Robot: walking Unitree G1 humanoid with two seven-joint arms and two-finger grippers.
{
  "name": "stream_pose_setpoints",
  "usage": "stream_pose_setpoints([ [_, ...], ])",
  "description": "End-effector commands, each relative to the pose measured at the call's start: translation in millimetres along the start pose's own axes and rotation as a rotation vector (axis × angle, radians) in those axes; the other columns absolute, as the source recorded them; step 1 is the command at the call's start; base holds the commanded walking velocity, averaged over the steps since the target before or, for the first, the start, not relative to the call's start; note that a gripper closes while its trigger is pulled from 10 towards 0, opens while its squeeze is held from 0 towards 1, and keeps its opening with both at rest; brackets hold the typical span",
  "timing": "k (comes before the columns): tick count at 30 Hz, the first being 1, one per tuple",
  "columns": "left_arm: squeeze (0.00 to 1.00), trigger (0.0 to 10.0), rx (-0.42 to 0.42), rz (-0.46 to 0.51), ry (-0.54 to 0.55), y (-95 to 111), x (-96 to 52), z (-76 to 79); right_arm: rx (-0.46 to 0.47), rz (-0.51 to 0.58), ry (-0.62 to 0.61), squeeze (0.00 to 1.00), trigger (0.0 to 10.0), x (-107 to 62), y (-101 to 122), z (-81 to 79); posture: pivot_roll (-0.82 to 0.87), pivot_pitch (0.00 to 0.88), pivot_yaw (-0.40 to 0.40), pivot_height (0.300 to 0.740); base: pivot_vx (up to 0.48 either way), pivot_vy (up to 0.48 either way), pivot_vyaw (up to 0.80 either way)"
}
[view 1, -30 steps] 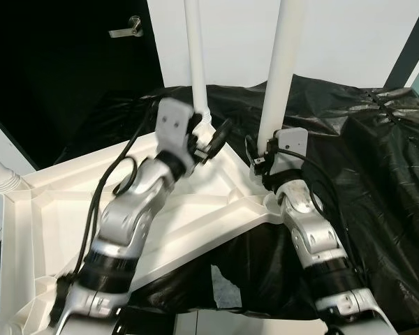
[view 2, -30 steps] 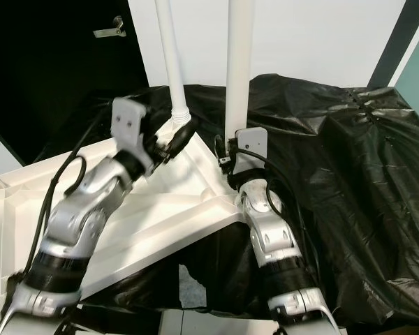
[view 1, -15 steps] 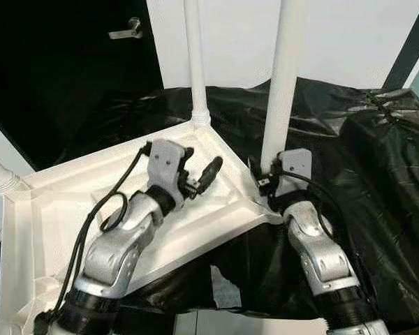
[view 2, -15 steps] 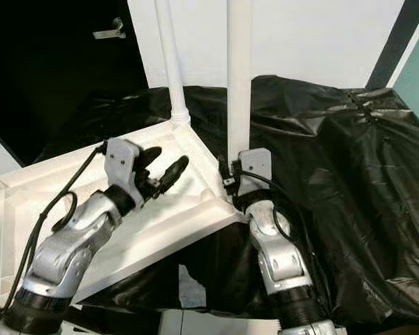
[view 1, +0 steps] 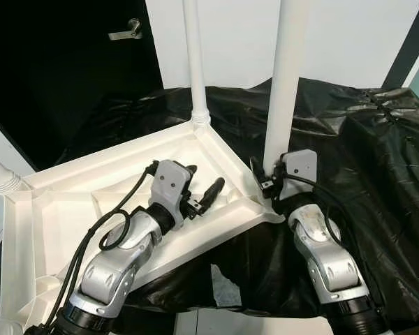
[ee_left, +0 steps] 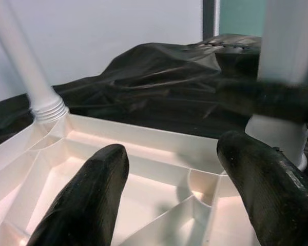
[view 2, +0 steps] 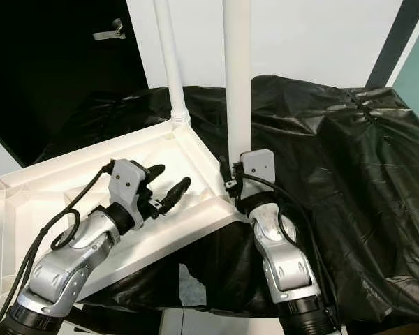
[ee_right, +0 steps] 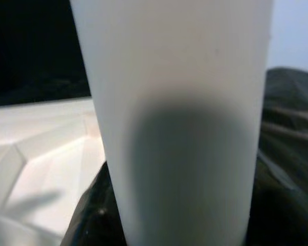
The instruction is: Building children table
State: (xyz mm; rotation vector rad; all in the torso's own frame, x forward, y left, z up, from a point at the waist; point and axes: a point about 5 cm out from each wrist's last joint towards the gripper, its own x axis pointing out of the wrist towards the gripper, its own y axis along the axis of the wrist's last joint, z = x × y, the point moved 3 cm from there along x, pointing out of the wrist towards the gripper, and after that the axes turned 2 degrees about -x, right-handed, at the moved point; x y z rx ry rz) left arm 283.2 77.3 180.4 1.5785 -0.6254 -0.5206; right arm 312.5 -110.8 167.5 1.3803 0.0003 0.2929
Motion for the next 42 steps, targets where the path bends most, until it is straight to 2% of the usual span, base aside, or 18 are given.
stream_pose_setpoints([
  [1,0.00,10.0,-0.003,-0.012,-0.247,-1.7,-4.6,21.4,0.006,-0.069,-0.007,0.00,10.0,-5.4,-18.8,-0.3,-0.01,0.000,0.034,0.740,0.000,0.000,0.00],
  [5,0.00,10.0,-0.011,-0.021,-0.270,-3.1,-6.6,23.8,0.021,-0.117,-0.025,0.00,10.0,-9.9,-31.9,1.8,-0.01,0.000,0.036,0.740,0.000,0.000,0.00],
  [7,0.00,10.0,-0.002,-0.033,-0.288,-4.8,-8.3,24.9,0.045,-0.141,-0.057,0.00,10.0,-8.1,-38.1,9.8,-0.01,0.000,0.046,0.740,0.000,0.000,0.00],
  [16,0.00,10.0,-0.005,-0.041,-0.326,-5.3,-10.8,25.7,0.050,-0.123,-0.080,0.00,10.0,2.9,-34.8,19.7,-0.01,0.000,0.052,0.740,0.000,0.000,0.00],
  [19,0.00,10.0,-0.004,-0.041,-0.328,-5.4,-11.1,25.6,0.053,-0.120,-0.081,0.00,10.0,4.2,-34.1,19.7,-0.01,0.000,0.052,0.740,0.000,0.000,0.00],
  [23,0.00,10.0,-0.002,-0.065,-0.333,-10.3,-13.5,26.3,0.061,-0.120,-0.040,0.00,10.0,5.5,-35.0,8.8,-0.01,0.000,0.052,0.740,0.000,0.000,0.00],
  [27,0.00,10.0,0.000,-0.069,-0.328,-11.2,-13.8,26.4,0.060,-0.120,-0.023,0.00,10.0,5.7,-35.0,5.6,-0.01,0.000,0.053,0.740,0.000,0.000,0.00],
  [34,0.00,10.0,-0.008,-0.066,-0.326,-9.9,-15.6,27.0,0.077,-0.131,-0.020,0.00,10.0,-1.6,-39.0,0.4,0.00,0.000,0.044,0.740,0.000,0.000,0.00],
  [37,0.00,10.0,-0.004,-0.064,-0.318,-9.2,-15.7,25.1,0.105,-0.157,-0.029,0.00,10.0,-9.9,-47.1,0.0,0.00,0.000,0.042,0.740,0.000,0.000,0.00],
  [39,0.00,10.0,-0.005,-0.062,-0.318,-8.8,-15.8,24.9,0.164,-0.176,-0.045,0.00,10.0,-14.6,-53.7,2.4,0.00,0.000,0.041,0.740,0.000,0.000,0.00],
  [42,0.00,10.0,-0.004,-0.062,-0.318,-8.7,-15.7,24.9,0.157,-0.168,-0.033,0.00,10.0,-17.7,-56.8,5.4,0.00,0.000,0.047,0.740,0.000,0.000,0.00],
])
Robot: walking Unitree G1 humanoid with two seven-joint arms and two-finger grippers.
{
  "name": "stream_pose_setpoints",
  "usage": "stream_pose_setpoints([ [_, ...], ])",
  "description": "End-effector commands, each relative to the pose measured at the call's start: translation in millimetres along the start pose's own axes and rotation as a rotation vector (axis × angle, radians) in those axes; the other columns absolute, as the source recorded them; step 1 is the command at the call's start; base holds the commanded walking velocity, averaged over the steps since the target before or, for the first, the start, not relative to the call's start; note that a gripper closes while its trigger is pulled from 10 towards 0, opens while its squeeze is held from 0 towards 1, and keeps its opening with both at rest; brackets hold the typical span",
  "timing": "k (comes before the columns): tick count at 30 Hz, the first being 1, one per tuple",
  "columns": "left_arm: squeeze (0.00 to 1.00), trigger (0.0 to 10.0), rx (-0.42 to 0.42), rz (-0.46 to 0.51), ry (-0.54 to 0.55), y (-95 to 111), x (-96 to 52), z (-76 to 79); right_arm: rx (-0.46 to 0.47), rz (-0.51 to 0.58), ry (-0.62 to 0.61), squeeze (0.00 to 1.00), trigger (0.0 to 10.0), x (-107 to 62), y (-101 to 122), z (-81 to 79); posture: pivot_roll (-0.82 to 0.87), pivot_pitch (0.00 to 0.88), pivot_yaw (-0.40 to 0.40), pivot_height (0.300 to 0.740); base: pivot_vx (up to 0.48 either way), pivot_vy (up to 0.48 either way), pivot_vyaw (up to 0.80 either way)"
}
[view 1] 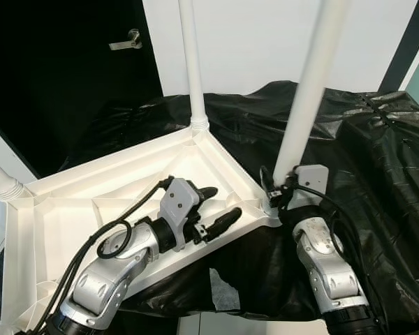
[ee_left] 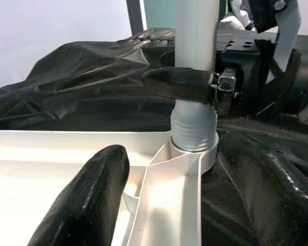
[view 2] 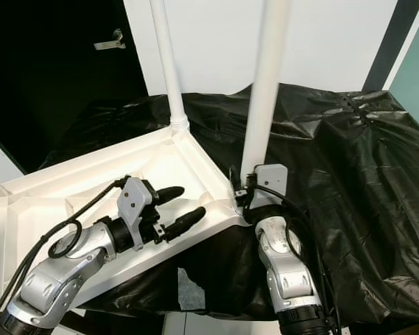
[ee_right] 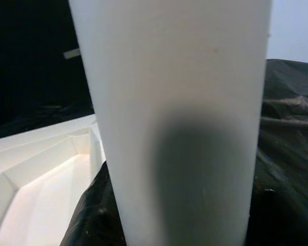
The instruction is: Building children table
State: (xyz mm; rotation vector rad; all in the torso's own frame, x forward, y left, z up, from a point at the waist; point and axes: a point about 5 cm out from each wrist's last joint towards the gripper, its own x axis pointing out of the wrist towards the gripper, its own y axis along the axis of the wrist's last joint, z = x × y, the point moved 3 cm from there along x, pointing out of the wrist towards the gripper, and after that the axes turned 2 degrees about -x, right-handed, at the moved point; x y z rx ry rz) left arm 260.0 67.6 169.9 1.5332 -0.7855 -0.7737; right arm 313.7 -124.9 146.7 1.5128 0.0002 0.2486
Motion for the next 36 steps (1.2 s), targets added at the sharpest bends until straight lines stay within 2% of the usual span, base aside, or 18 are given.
stream_pose_setpoints([
  [1,0.00,10.0,0.002,-0.015,-0.053,-0.9,-3.8,2.5,0.002,-0.135,0.018,0.00,10.0,-12.8,-34.8,1.3,0.00,0.000,0.051,0.740,0.000,0.000,0.00],
  [2,0.00,10.0,0.001,-0.012,-0.058,-0.1,-3.2,3.0,-0.064,-0.121,0.095,0.00,10.0,-16.3,-37.0,-1.1,-0.01,0.000,0.053,0.740,0.000,0.000,0.00],
  [3,0.00,10.0,0.002,-0.011,-0.061,0.3,-2.8,3.2,-0.084,-0.115,0.124,0.00,10.0,-18.1,-38.4,-1.1,-0.01,0.000,0.052,0.740,0.000,0.000,0.00],
  [9,0.00,10.0,0.011,-0.010,-0.060,1.9,-2.9,0.3,-0.128,-0.105,0.215,0.00,10.0,-23.3,-41.8,-4.4,-0.01,0.000,0.056,0.740,0.000,0.000,0.00],
  [23,0.00,10.0,0.015,-0.004,-0.061,3.6,-3.7,0.7,-0.112,-0.081,0.352,0.00,10.0,-30.6,-46.4,-11.5,0.00,0.000,0.055,0.740,0.000,0.000,0.00],
  [25,0.00,10.0,0.015,-0.001,-0.060,4.7,-3.3,0.1,-0.082,-0.111,0.373,0.00,10.0,-29.4,-48.5,-12.4,0.00,0.000,0.055,0.740,0.000,0.000,0.00],
  [33,0.00,10.0,0.017,0.002,-0.060,5.5,-3.1,-0.4,-0.074,-0.143,0.392,0.00,10.0,-25.2,-48.6,-10.3,0.00,0.000,0.054,0.740,0.000,0.000,0.00],
  [36,0.00,10.0,0.018,0.004,-0.061,6.5,-3.2,-0.6,-0.049,-0.177,0.438,0.00,10.0,-24.0,-48.9,-9.3,-0.01,0.000,0.049,0.740,0.000,0.000,0.00],
])
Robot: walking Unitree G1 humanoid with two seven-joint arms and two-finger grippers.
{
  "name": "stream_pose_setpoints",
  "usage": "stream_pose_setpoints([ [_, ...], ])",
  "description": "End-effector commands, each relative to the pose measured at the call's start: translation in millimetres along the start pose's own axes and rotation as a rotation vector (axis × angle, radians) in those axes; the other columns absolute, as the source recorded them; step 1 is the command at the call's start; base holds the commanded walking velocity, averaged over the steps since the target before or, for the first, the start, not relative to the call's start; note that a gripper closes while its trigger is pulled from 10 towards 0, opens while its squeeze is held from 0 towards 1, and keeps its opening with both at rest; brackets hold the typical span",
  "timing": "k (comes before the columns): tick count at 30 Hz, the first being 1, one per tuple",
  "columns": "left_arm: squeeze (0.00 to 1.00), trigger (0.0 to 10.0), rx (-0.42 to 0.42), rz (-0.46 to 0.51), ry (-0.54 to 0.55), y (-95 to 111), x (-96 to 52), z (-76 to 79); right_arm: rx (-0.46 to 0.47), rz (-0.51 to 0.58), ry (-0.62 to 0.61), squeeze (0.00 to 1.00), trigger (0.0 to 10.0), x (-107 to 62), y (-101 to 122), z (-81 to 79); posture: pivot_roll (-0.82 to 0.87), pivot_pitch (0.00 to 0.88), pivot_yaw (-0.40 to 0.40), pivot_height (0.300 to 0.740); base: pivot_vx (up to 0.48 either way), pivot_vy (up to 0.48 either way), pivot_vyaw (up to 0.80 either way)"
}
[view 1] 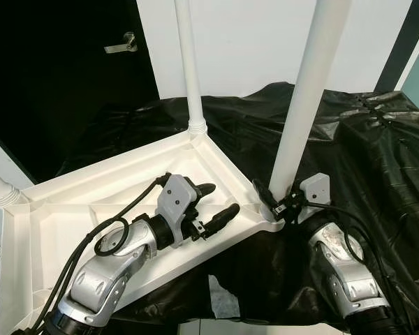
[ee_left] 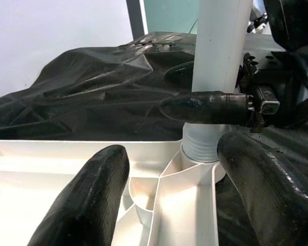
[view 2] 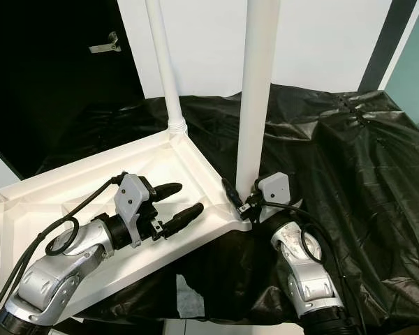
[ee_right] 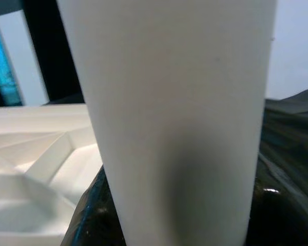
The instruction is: Building children table
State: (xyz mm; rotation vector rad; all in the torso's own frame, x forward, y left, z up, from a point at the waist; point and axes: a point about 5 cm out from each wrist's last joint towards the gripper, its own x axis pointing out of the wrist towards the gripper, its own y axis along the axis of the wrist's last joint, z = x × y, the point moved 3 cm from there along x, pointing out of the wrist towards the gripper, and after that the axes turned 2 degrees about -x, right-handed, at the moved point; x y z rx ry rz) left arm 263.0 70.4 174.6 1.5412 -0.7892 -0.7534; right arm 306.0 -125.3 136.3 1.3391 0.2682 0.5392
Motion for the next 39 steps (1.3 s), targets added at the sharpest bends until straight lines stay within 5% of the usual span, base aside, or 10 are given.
stream_pose_setpoints([
  [1,0.00,10.0,0.008,-0.004,-0.073,2.8,-2.3,3.7,0.108,-0.186,0.086,0.00,10.0,-10.7,-38.2,-16.3,0.00,0.000,0.049,0.740,0.000,0.000,0.00],
  [39,0.00,10.0,0.011,0.006,-0.065,6.2,-4.5,4.8,0.226,-0.230,0.165,0.00,10.0,-11.6,-36.6,-9.1,0.00,0.000,0.040,0.740,0.000,0.000,0.00],
])
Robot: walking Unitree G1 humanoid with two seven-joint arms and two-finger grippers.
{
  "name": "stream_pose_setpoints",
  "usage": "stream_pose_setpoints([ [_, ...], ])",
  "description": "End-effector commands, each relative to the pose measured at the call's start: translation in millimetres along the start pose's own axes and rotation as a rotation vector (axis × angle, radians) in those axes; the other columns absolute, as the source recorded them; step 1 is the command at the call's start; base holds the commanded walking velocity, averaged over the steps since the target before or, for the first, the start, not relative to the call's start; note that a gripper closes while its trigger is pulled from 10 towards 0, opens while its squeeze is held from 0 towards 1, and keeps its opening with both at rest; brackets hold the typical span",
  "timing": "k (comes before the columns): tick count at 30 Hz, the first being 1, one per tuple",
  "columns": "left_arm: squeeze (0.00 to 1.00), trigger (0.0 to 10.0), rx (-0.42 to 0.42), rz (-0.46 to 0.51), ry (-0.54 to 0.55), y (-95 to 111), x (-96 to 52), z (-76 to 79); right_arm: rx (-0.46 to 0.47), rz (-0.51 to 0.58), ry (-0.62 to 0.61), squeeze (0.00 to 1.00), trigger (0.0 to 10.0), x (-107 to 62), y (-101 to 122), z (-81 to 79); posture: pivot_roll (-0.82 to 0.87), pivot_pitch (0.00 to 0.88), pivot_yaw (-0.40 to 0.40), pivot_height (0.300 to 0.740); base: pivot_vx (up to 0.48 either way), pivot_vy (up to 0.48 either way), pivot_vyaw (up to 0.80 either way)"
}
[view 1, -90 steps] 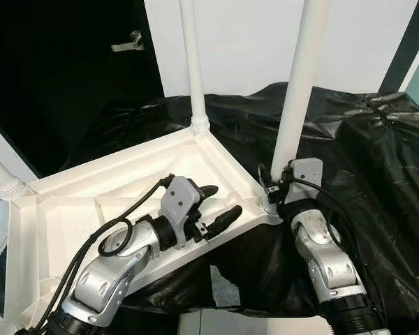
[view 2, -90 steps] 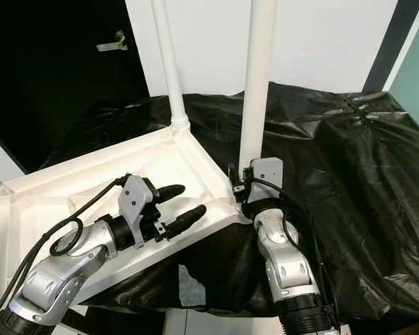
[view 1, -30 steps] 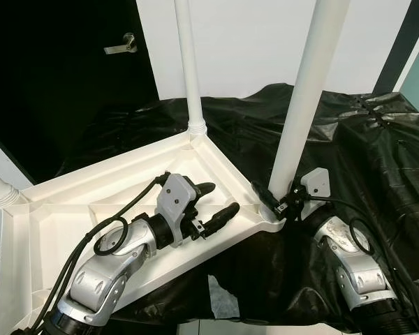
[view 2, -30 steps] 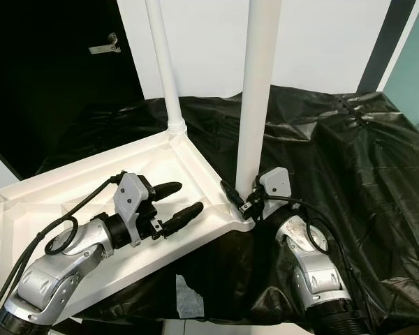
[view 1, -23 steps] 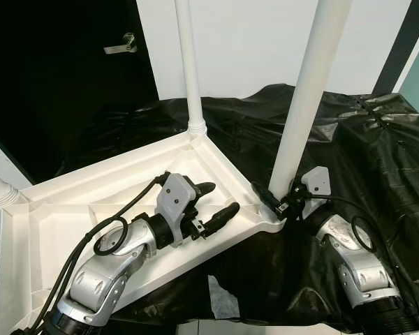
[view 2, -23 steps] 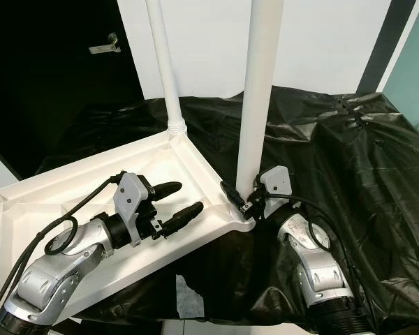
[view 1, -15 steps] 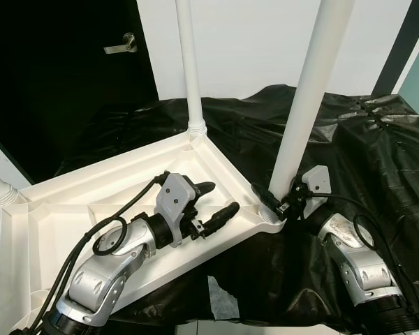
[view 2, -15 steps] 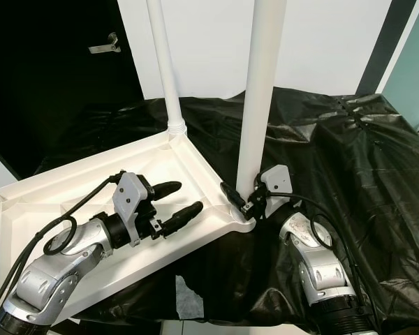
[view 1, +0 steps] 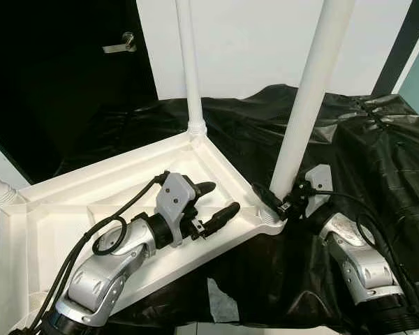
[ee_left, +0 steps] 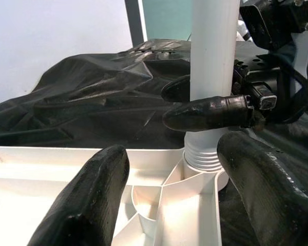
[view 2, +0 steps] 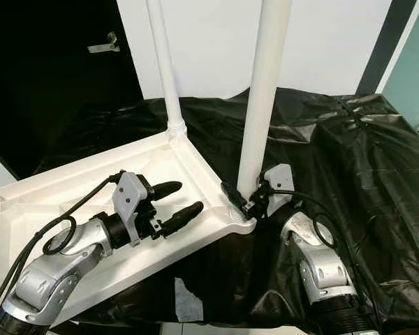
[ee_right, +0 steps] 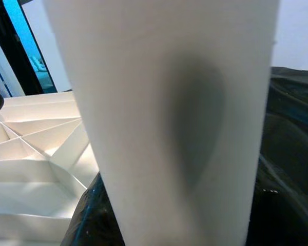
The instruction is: Building children table
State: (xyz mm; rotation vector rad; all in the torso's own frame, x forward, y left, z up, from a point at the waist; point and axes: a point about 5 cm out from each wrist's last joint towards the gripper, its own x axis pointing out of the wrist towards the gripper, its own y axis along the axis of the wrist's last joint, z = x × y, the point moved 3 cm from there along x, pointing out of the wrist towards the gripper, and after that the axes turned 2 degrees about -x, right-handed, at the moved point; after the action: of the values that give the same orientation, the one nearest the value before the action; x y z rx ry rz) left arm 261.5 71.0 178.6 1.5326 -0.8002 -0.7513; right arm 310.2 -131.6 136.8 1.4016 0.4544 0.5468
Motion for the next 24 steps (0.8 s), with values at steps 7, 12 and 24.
stream_pose_setpoints([
  [7,0.00,10.0,0.012,-0.002,-0.058,2.3,-3.3,6.1,0.077,-0.135,-0.001,0.00,10.0,-6.1,-36.1,-15.1,0.01,0.000,0.027,0.740,0.000,0.000,0.00],
  [12,0.00,10.0,0.004,0.000,-0.049,0.5,-3.7,8.7,0.041,-0.063,-0.303,0.00,10.0,1.1,-23.3,-18.6,0.01,0.000,0.010,0.740,0.000,0.000,0.00],
  [24,0.00,10.0,0.005,0.006,-0.037,0.5,-2.3,8.0,0.014,0.003,-0.521,0.00,10.0,5.2,-4.8,-18.7,0.01,0.000,0.008,0.740,0.000,0.000,0.00],
])
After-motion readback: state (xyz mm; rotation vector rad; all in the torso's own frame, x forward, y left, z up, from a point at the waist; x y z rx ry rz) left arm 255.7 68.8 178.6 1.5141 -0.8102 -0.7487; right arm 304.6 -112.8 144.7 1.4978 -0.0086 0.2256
